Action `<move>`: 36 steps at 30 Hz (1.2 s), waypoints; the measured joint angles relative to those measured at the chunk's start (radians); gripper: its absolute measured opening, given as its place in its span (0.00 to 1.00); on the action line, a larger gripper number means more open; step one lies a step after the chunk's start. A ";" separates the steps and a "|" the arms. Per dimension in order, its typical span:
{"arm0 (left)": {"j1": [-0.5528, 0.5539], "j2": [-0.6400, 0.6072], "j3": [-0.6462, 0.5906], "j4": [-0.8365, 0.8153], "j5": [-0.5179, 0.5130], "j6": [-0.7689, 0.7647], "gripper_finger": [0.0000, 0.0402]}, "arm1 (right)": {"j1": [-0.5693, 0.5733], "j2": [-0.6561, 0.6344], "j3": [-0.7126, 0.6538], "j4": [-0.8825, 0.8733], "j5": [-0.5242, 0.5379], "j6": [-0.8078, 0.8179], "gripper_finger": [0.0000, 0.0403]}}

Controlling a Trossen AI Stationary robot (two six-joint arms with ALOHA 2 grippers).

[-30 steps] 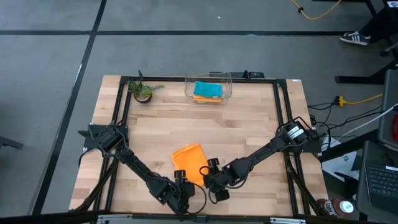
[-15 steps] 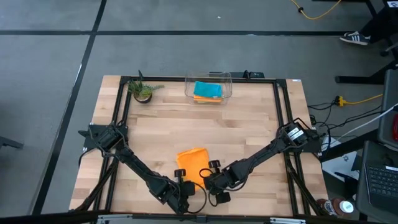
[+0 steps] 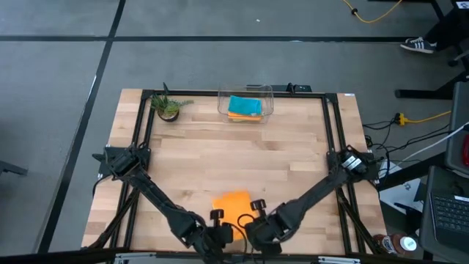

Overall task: Fold microfiber towels
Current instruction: Fold the orange microfiber cloth

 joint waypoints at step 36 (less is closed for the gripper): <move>-0.013 0.011 -0.108 -0.071 -0.193 -0.130 0.00 | -0.101 0.004 -0.179 0.265 0.141 -0.054 0.02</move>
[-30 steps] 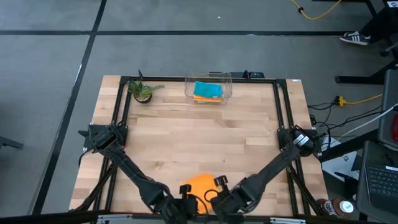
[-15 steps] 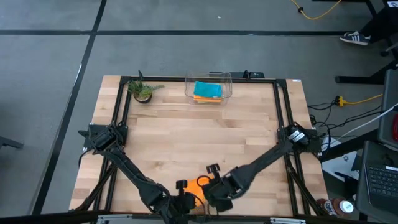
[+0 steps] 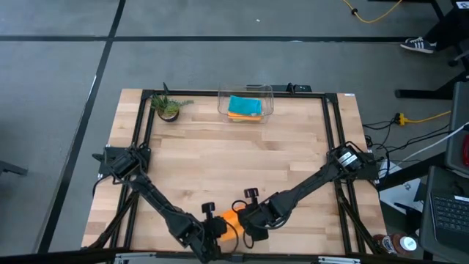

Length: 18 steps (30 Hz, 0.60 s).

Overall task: Fold microfiber towels
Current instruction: Fold the orange microfiber cloth

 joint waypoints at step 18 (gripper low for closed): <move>0.044 0.000 0.000 -0.083 0.026 0.001 0.04 | -0.001 0.000 -0.054 0.057 0.028 0.025 0.10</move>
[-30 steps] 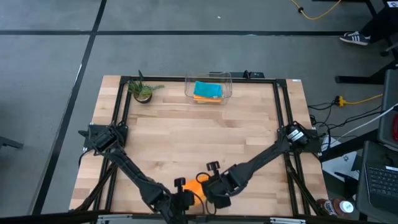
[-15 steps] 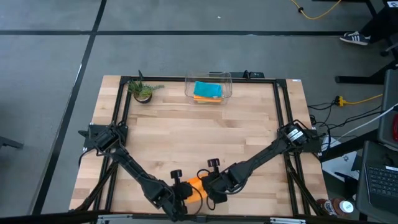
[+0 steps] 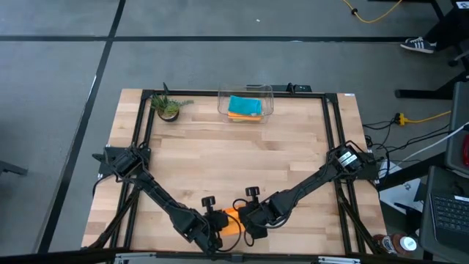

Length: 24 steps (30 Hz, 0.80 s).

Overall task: Fold microfiber towels
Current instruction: Fold the orange microfiber cloth

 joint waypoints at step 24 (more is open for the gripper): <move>0.023 0.000 0.000 -0.008 0.054 -0.017 0.40 | -0.005 0.000 0.097 -0.103 0.022 -0.026 0.53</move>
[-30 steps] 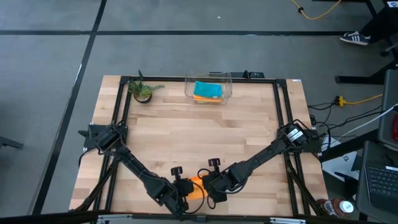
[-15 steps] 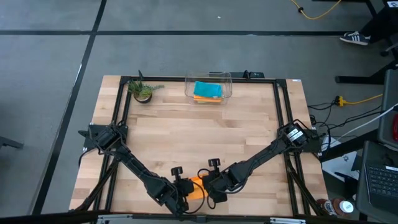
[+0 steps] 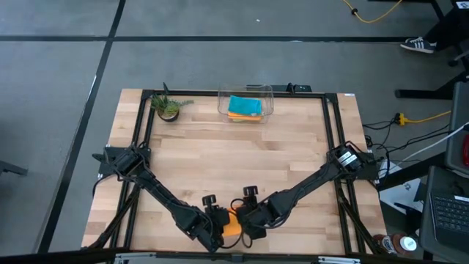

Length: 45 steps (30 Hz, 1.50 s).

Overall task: Fold microfiber towels
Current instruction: Fold the orange microfiber cloth, then put the orange microfiber cloth into the transparent bin

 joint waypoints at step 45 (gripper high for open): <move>-0.125 0.000 0.319 -0.466 -0.066 -0.085 0.39 | -0.246 -0.004 0.198 -0.707 -0.202 -0.150 0.54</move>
